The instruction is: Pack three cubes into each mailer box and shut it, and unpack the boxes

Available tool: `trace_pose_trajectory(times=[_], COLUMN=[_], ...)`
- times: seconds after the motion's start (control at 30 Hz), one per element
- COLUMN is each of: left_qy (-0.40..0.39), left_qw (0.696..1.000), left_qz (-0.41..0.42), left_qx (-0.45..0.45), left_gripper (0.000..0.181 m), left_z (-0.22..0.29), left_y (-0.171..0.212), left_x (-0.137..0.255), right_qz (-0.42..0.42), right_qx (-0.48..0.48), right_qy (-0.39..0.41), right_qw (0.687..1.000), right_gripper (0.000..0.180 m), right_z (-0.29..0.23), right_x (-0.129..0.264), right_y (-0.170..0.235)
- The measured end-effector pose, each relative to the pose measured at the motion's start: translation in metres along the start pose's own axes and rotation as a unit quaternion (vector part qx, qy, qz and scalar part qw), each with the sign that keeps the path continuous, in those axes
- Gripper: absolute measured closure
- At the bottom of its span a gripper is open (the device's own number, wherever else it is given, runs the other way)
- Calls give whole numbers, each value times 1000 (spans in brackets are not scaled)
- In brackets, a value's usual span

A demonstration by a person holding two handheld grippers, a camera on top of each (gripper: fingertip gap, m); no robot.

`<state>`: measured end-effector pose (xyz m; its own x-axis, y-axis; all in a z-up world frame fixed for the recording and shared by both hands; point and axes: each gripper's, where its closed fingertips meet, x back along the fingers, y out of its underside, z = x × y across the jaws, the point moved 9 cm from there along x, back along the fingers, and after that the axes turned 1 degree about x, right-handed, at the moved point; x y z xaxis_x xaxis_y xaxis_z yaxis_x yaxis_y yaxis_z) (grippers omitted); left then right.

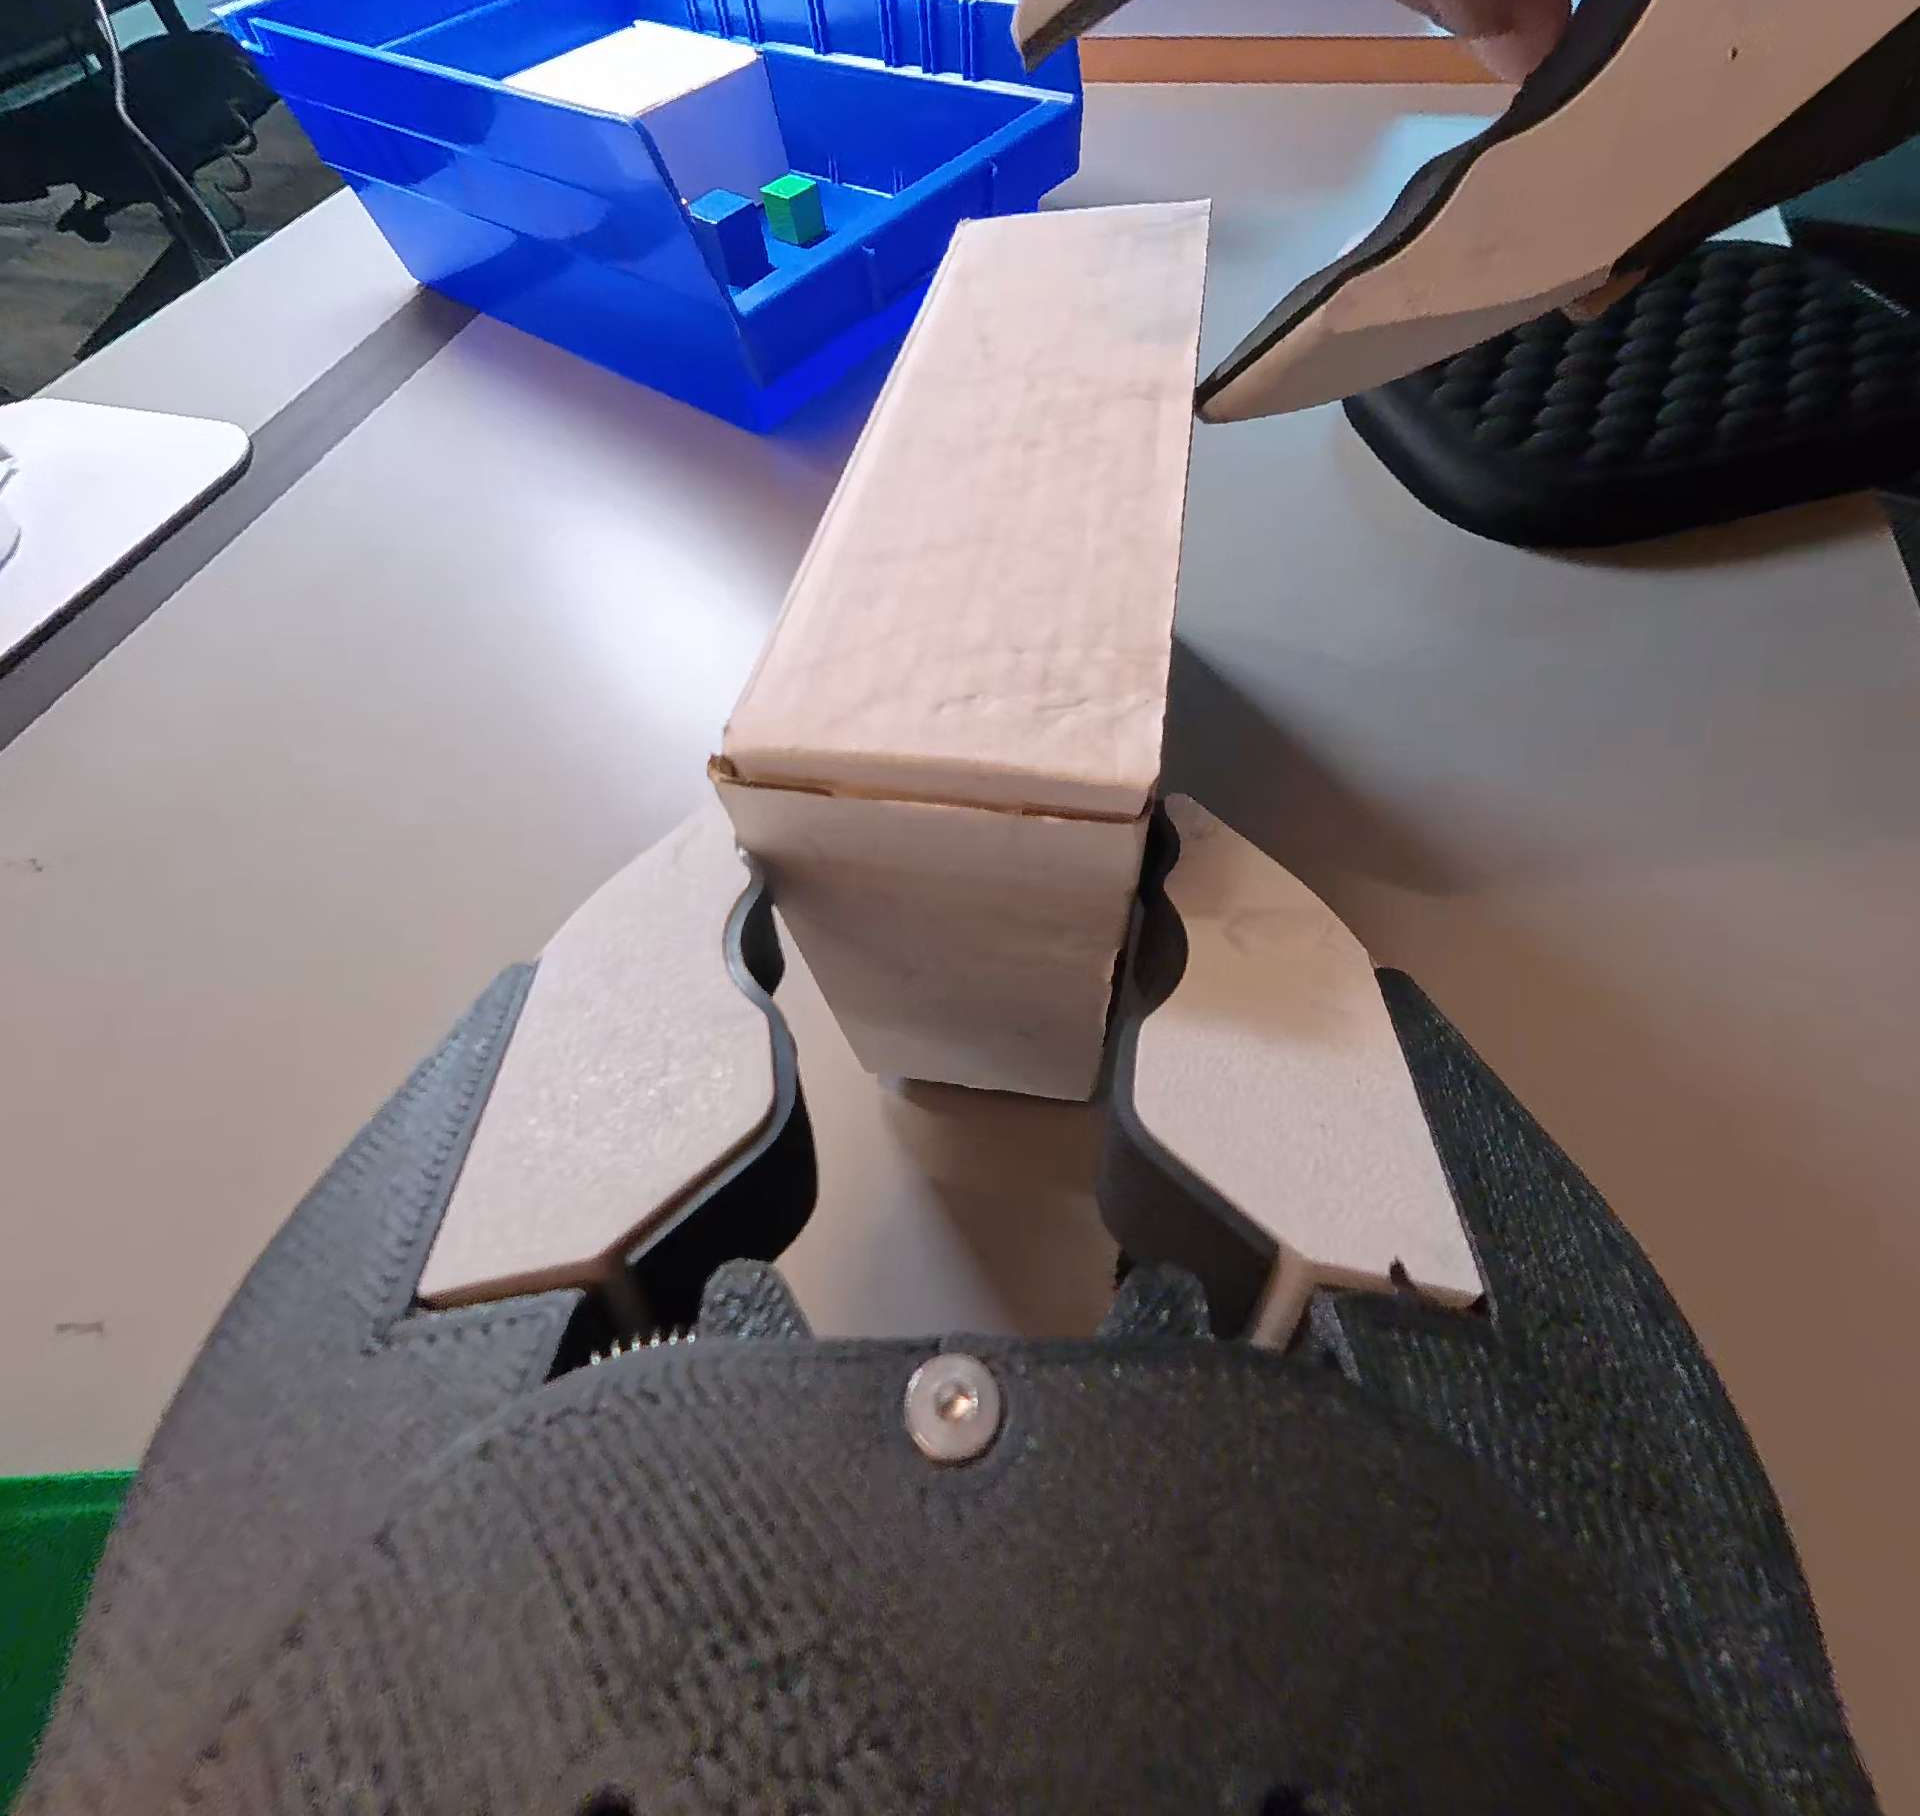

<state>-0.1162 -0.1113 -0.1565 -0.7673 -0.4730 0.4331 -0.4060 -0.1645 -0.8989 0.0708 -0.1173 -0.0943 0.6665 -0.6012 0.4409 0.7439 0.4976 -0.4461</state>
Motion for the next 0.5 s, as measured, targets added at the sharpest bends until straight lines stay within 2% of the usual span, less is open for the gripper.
trace_pose_trajectory(times=[0.2, 0.3, 0.5], left_qy=[3, -5, 7], left_qw=[1000, 1000, 1000], left_qz=[1, 2, 10], left_qx=[10, 7, 11], left_gripper=[115, 115, 116], left_z=[-3, -1, -2], left_y=[0, -3, -2], left_x=[3, 5, 6], right_qz=[-15, -12, -27], right_qx=[13, -2, 49], right_qy=[9, -5, 8], right_qw=[1000, 1000, 998], right_gripper=[132, 141, 145], right_z=[0, 4, 2], right_x=[-5, -4, -9], right_y=[-8, -7, -12])
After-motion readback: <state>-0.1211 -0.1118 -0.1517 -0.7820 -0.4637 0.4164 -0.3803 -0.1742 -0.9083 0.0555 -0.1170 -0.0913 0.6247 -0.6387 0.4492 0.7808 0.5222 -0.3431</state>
